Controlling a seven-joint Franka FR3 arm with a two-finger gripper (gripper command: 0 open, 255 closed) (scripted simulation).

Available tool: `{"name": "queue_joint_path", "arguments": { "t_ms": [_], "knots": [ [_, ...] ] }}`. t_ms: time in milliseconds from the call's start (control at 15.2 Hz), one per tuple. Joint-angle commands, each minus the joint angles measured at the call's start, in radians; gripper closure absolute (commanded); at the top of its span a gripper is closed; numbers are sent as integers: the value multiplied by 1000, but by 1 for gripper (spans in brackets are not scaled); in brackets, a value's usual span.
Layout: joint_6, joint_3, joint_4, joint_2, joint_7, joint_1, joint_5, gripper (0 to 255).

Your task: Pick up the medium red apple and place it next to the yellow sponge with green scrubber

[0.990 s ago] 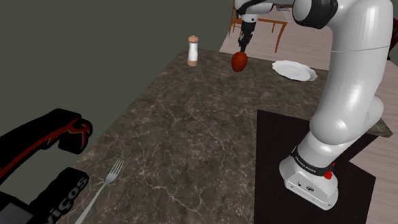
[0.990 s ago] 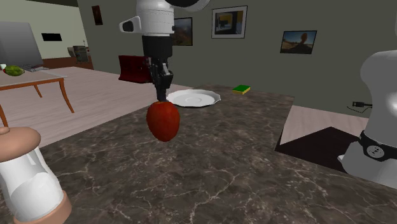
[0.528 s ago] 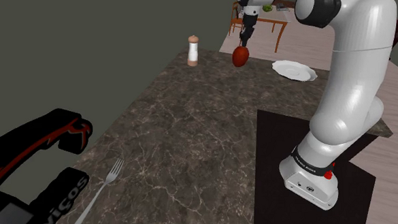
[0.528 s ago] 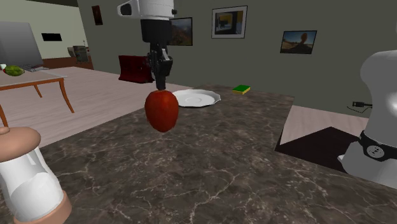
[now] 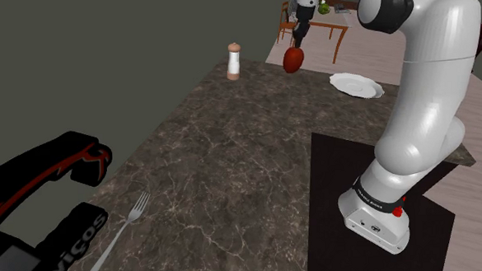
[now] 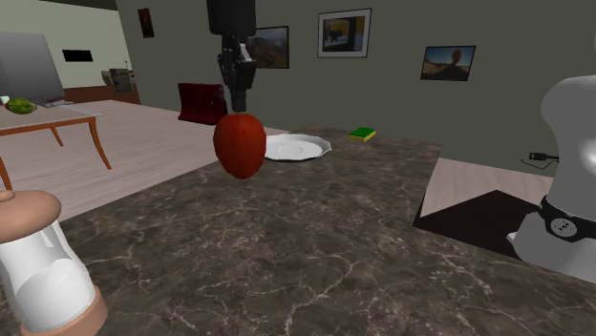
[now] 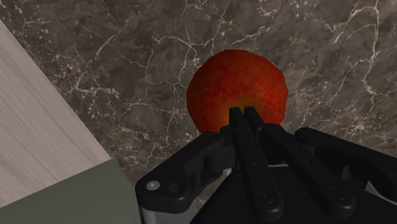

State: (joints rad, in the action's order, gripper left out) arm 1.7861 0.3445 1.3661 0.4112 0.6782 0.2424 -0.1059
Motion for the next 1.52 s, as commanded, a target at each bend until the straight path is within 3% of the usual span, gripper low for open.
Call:
{"name": "queue_joint_path", "arguments": {
  "t_ms": [0, 792, 1320, 1386, 1452],
  "knots": [
    [-27, 1, -26, -1, 0, 2, 0, 255],
    [-211, 2, -249, 38, 2, 28, -11, 255],
    [-371, -2, -487, 116, 4, 68, -35, 255],
    [-377, -2, -498, 120, 4, 71, -37, 255],
    [-354, 5, -439, 85, 22, 73, -29, 255]
  ]
}}
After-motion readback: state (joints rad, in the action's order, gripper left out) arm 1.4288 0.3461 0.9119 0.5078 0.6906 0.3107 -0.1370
